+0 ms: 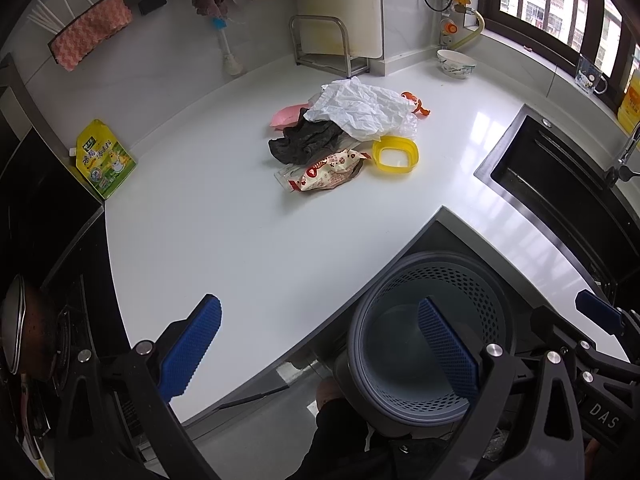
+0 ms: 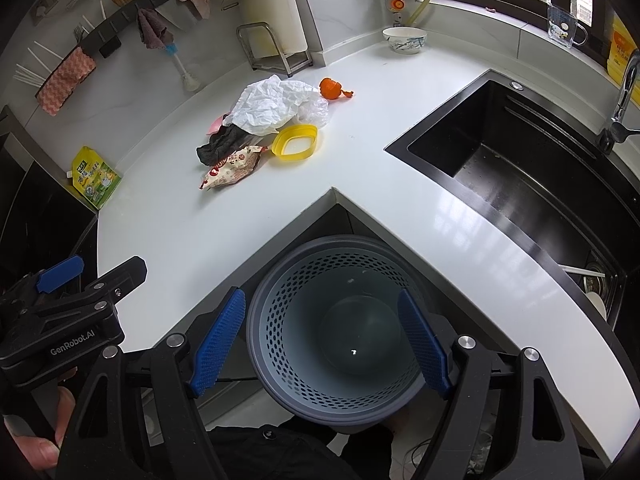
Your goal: Collect trash
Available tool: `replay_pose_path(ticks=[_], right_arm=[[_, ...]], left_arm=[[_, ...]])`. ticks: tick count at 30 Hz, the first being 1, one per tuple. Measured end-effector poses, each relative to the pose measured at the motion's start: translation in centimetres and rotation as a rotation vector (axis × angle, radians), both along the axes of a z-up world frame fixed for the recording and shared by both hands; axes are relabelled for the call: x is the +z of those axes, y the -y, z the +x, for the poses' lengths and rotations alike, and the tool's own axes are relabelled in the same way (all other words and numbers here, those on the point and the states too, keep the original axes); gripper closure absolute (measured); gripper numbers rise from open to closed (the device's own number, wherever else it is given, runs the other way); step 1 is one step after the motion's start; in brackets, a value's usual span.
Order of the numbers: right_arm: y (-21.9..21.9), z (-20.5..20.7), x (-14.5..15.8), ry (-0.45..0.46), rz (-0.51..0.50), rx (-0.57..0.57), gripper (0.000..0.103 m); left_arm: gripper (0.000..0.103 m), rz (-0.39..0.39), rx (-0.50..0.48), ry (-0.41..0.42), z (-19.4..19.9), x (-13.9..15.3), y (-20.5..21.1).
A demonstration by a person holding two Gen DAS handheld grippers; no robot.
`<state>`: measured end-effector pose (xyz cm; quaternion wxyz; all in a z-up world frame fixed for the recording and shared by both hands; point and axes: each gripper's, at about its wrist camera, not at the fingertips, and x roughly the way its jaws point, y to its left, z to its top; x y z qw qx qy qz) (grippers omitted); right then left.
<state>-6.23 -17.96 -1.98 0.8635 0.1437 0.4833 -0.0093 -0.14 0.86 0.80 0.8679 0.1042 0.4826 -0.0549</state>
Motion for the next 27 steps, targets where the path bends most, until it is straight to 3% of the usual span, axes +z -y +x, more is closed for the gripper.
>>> replay_pose_path(ticks=[20,27], right_arm=[[1.3,0.1,0.2,0.034,0.006,0.037,0.028],[2.1,2.6,-1.2,0.044,0.016,0.047,0.028]], left_arm=[[0.006,0.011,0.047,0.024,-0.5,0.4,0.6],[0.006,0.035,0.080,0.037,0.8,-0.7,-1.5]])
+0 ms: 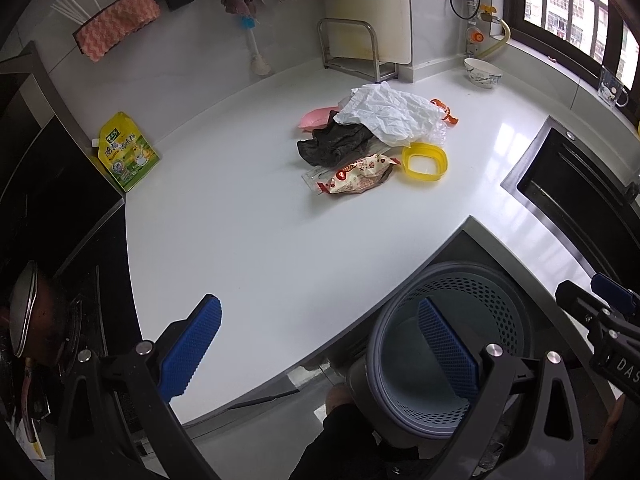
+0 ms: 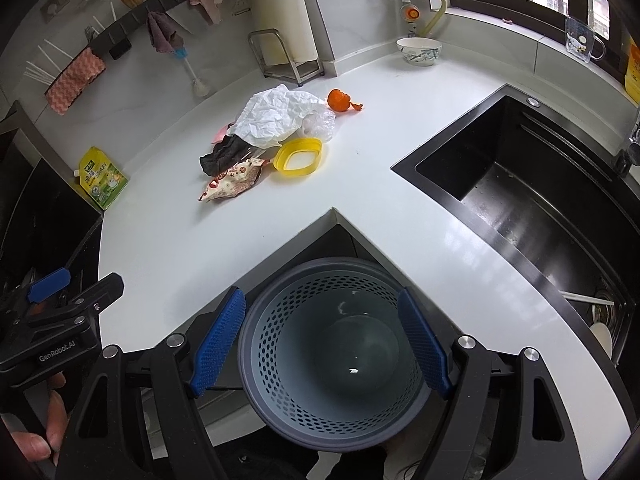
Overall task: Collect trash
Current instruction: 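Move both open grippers over the counter toward the trash pile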
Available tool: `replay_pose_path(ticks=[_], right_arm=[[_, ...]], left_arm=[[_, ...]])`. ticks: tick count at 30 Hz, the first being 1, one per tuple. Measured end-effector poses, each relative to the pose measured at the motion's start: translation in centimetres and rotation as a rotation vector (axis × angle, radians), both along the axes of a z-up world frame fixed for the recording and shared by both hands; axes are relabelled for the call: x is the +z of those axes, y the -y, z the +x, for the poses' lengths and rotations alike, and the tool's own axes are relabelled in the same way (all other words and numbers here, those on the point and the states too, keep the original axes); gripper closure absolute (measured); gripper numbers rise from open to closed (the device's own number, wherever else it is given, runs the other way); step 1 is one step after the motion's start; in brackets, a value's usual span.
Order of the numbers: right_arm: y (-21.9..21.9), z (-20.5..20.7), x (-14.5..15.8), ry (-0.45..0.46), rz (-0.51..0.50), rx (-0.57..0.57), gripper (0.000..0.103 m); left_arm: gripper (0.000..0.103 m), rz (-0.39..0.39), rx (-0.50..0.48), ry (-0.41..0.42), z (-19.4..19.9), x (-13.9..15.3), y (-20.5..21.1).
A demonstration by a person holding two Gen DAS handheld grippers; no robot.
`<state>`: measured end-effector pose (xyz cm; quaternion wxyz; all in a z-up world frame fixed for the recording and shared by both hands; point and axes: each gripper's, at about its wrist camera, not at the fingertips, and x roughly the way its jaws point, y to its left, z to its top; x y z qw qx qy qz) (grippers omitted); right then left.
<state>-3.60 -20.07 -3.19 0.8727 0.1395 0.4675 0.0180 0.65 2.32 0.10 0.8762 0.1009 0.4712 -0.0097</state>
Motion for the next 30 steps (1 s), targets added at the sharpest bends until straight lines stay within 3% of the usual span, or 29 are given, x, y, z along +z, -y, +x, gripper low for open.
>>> replay_pose_path(ticks=[6,16,24,30], right_arm=[[-0.4,4.7,-1.3,-0.012,-0.012,-0.033,0.028],[-2.3,15.4,-6.1,-0.061,0.005,-0.100,0.028],[-2.7,21.9,-8.4,-0.056,0.016,-0.165,0.028],[-3.7,23.9,-9.7,-0.071,-0.003,-0.182,0.028]], left_arm=[[0.006,-0.037,-0.049,0.034,5.0,-1.3,-1.5],[0.006,-0.100,-0.157,0.025,14.7,-5.5,-2.1],[0.006,-0.151,-0.224,0.025,18.1,-7.0,-2.4],[0.006,-0.194,-0.236,0.011,19.3,-7.8,-3.3]])
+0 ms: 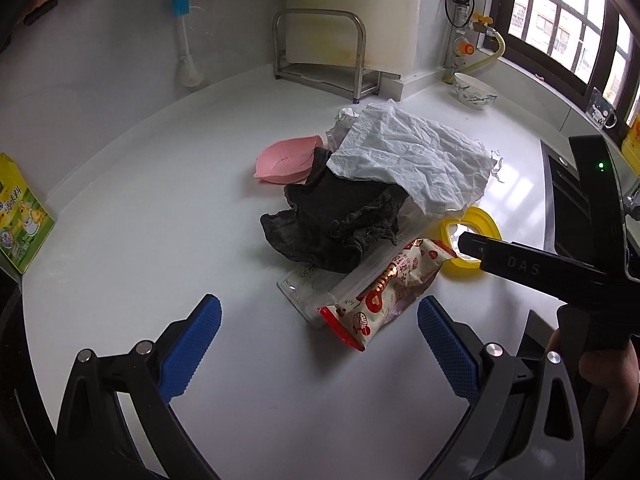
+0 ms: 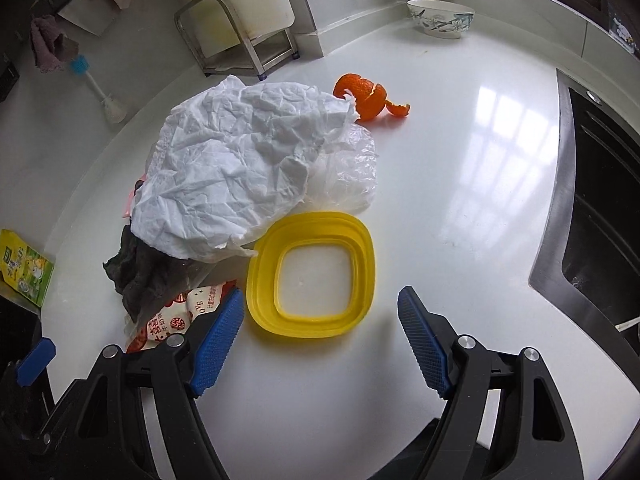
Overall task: Collect trash
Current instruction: 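Move both open grippers over the counter toward the trash pile, then grasp the yellow square lid with the right gripper while the left grasps the snack wrapper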
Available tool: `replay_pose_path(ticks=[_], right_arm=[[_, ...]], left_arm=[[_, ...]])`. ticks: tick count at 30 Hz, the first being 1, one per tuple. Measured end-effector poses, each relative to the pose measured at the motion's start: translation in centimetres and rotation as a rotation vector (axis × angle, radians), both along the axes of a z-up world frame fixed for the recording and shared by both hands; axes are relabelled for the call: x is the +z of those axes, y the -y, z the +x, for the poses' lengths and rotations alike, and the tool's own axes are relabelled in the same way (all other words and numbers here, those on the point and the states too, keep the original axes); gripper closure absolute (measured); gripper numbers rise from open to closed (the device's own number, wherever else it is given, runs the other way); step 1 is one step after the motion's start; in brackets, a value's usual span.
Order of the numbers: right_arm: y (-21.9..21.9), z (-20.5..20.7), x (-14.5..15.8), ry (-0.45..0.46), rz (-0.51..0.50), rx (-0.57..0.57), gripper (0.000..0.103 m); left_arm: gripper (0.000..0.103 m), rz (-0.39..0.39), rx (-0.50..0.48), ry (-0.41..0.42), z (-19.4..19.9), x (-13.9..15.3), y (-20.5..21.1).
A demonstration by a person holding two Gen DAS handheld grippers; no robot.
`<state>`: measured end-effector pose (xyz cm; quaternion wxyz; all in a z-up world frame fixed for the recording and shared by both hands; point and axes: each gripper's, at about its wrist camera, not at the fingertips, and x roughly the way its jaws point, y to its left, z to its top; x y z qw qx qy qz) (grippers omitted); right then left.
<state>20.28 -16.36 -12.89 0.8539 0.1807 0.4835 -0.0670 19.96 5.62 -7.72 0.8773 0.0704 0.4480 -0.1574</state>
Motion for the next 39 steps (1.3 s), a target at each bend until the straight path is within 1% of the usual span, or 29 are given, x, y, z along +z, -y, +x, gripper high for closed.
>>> replay_pose_path(ticks=[5,12,19,23,28,32,36,39], right_arm=[[-0.6,0.9,-0.7,-0.007,0.004,-0.007,0.027],[-1.3,2.1,-1.0,-0.018,-0.063,-0.021,0.025],[-1.4,2.2,-1.2,-0.046,-0.138,-0.035,0.025],[-1.1,2.3,-1.3,-0.051,-0.149,-0.045,0.022],[-1.1,2.2,-1.4,-0.061,-0.167,-0.020,0.022],[-0.9,2.0,-1.4,-0.071,-0.182,-0.033,0.022],[-0.7,2.0,-1.4,-0.060,-0.177,-0.033,0.022],[-0.8,2.5,-1.5,-0.050,-0.203,-0.007,0.022]], left_arm=[[0.006,-0.008,-0.014,-0.010,0.1,-0.6,-0.4],[0.006,-0.013,-0.021,-0.021,0.1,-1.2,-1.2],[0.006,-0.030,-0.032,-0.027,0.0,-1.4,-1.1],[0.006,-0.035,-0.034,-0.025,0.0,-1.4,-0.8],[0.006,-0.038,-0.040,-0.026,-0.1,-1.4,-0.5],[0.006,-0.038,-0.044,-0.027,-0.2,-1.4,-0.3],[0.006,-0.033,-0.050,-0.021,-0.3,-1.3,0.0],[0.006,-0.029,-0.050,-0.019,-0.3,-1.3,0.1]])
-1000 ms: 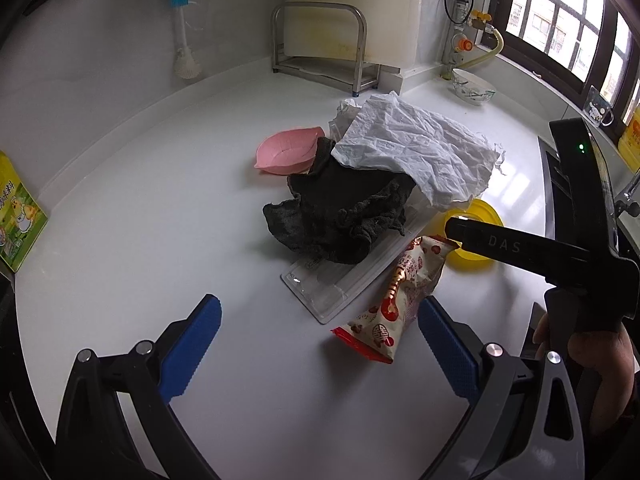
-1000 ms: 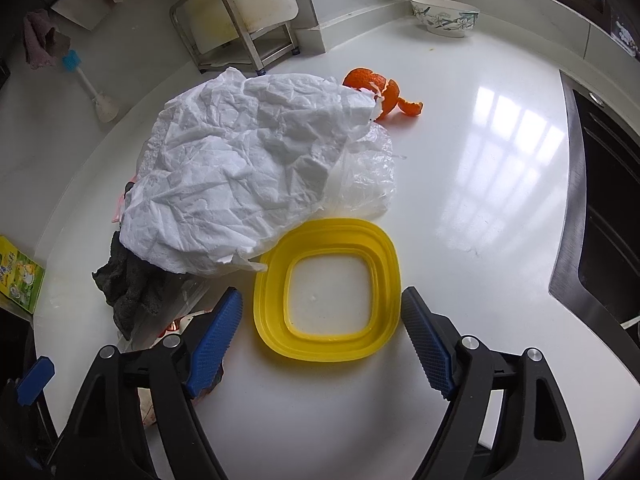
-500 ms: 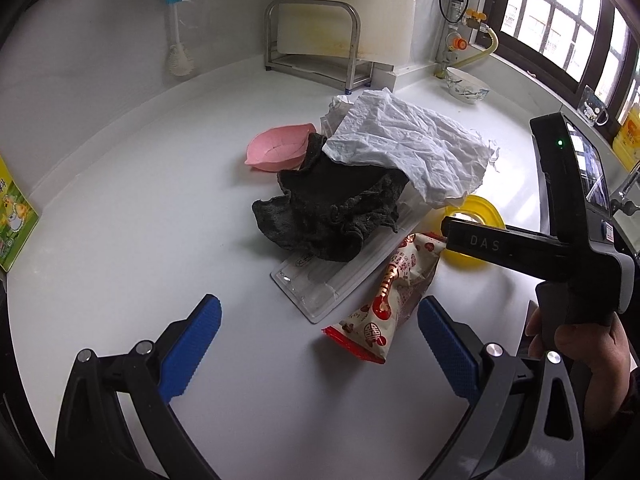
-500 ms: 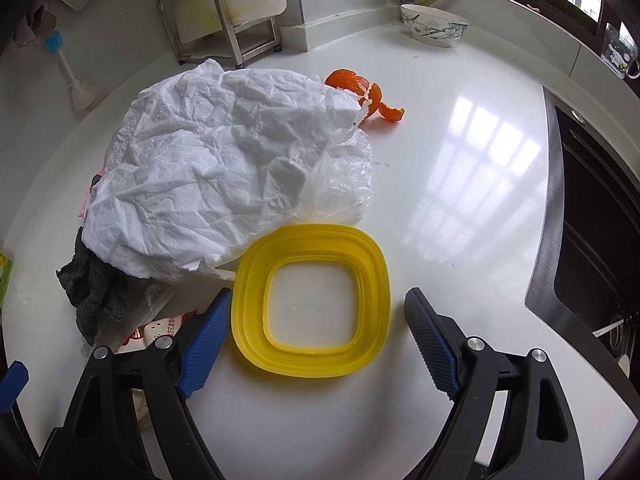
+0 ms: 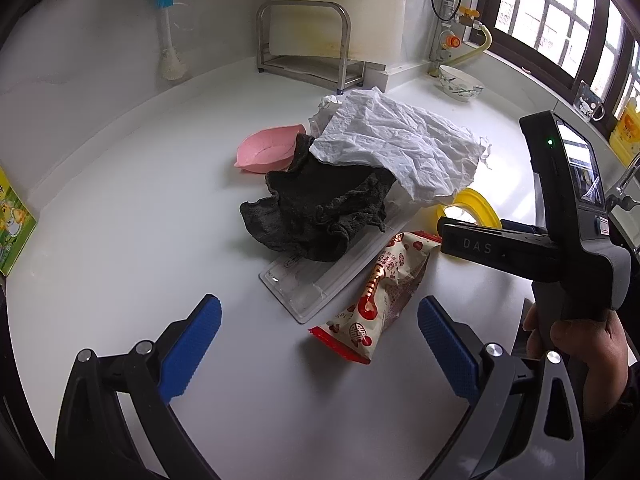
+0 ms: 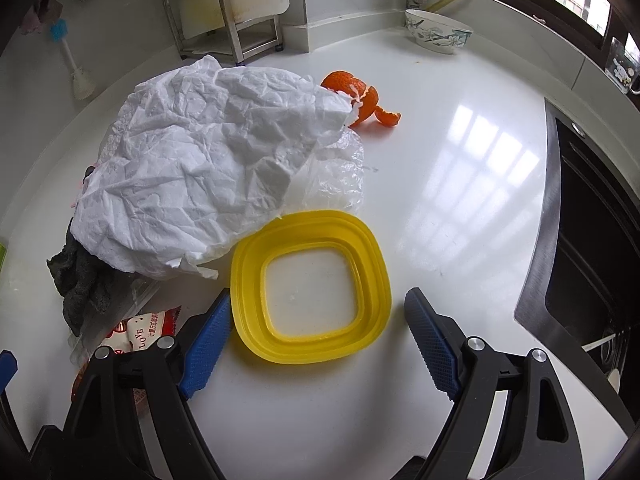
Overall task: Collect trash
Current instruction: 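Grasp the yellow square lid with the right gripper while the left grasps the snack wrapper, then carry lid and wrapper over the bin and open both grippers to drop them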
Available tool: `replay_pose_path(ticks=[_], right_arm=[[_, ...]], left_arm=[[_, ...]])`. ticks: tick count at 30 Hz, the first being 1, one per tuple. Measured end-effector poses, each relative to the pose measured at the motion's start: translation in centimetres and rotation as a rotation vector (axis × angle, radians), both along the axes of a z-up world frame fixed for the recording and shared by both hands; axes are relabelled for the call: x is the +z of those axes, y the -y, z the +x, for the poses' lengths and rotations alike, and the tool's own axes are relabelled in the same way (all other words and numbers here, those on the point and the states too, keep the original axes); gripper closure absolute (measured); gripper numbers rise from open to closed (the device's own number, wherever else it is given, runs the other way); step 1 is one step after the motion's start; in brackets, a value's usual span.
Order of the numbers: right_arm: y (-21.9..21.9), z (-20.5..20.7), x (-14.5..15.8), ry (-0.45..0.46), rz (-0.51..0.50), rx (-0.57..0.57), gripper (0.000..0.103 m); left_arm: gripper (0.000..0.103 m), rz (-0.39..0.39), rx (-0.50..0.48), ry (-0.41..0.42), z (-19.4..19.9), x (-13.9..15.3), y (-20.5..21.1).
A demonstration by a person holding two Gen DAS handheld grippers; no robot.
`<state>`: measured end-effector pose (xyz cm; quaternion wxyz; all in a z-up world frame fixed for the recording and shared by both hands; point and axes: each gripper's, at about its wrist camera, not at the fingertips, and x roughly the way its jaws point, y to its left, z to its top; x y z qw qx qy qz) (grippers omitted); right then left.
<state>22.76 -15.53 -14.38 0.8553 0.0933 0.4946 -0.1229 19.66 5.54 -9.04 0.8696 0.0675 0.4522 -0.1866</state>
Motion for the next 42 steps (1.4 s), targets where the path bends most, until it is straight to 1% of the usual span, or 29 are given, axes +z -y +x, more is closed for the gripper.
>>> replay_pose_path(ticks=[4,6,10,15,17,20,21,22,23,24,25,29,32,33,34,38,39,42], right_arm=[[-0.2,0.3,0.0,0.019,-0.020,0.048,0.023],[-0.4,0.3,0.1,0.035,-0.024,0.069,0.034],[-0.3,-0.1,0.5,0.052,0.008,0.087,0.035],[0.6,-2.1,1.2,0.093,0.043,0.058,0.035],[1.2,-3.0,1.4,0.101,0.057,0.043,0.035],[1.9,-4.4,1.6,0.108,0.074,0.021,0.035],[2.1,-4.9,1.7,0.110,0.076,0.014,0.035],[2.3,-5.3,1.7,0.110,0.079,0.009,0.035],[2.4,-5.7,1.7,0.110,0.081,0.004,0.035],[2.5,-6.1,1.7,0.107,0.083,0.001,0.035],[2.6,-6.4,1.6,0.104,0.085,-0.001,0.035],[2.9,-7.5,1.5,0.098,0.095,-0.010,0.035],[3.2,-8.0,1.6,0.101,0.107,-0.014,0.035],[3.3,-8.1,1.7,0.101,0.107,-0.013,0.035],[3.2,-8.3,1.8,0.102,0.108,-0.013,0.035],[3.3,-8.9,2.2,0.104,0.112,-0.009,0.035],[3.3,-9.2,2.4,0.106,0.114,-0.007,0.035],[3.4,-10.0,2.8,0.105,0.123,-0.006,0.035]], left_arm=[[0.006,-0.003,0.002,-0.003,0.0,0.0,0.0],[0.006,-0.007,0.004,-0.003,0.0,0.0,0.2],[0.006,-0.018,0.005,0.001,0.0,-0.2,0.4],[0.006,-0.031,0.000,0.033,-0.5,-0.4,1.0],[0.006,-0.020,-0.013,0.060,-0.7,-0.6,1.6],[0.008,0.021,-0.027,0.092,-0.6,-1.3,2.5],[0.012,0.032,-0.029,0.096,-0.5,-1.6,2.7],[0.019,0.040,-0.032,0.094,-0.4,-1.9,2.9],[0.023,0.048,-0.035,0.087,-0.2,-2.2,3.1],[0.030,0.057,-0.036,0.079,0.0,-2.5,3.3],[0.035,0.063,-0.038,0.073,0.1,-2.7,3.5],[0.047,0.078,-0.051,0.072,-0.2,-3.1,4.0],[0.068,0.106,-0.061,0.065,-0.7,-3.6,4.5],[0.072,0.109,-0.059,0.062,-0.9,-3.7,4.6],[0.075,0.103,-0.059,0.061,-1.0,-3.7,4.5],[0.080,0.100,-0.061,0.047,-1.3,-3.5,4.7],[0.083,0.095,-0.061,0.041,-1.5,-3.4,4.7],[0.083,0.094,-0.059,0.049,-2.2,-2.7,4.8]])
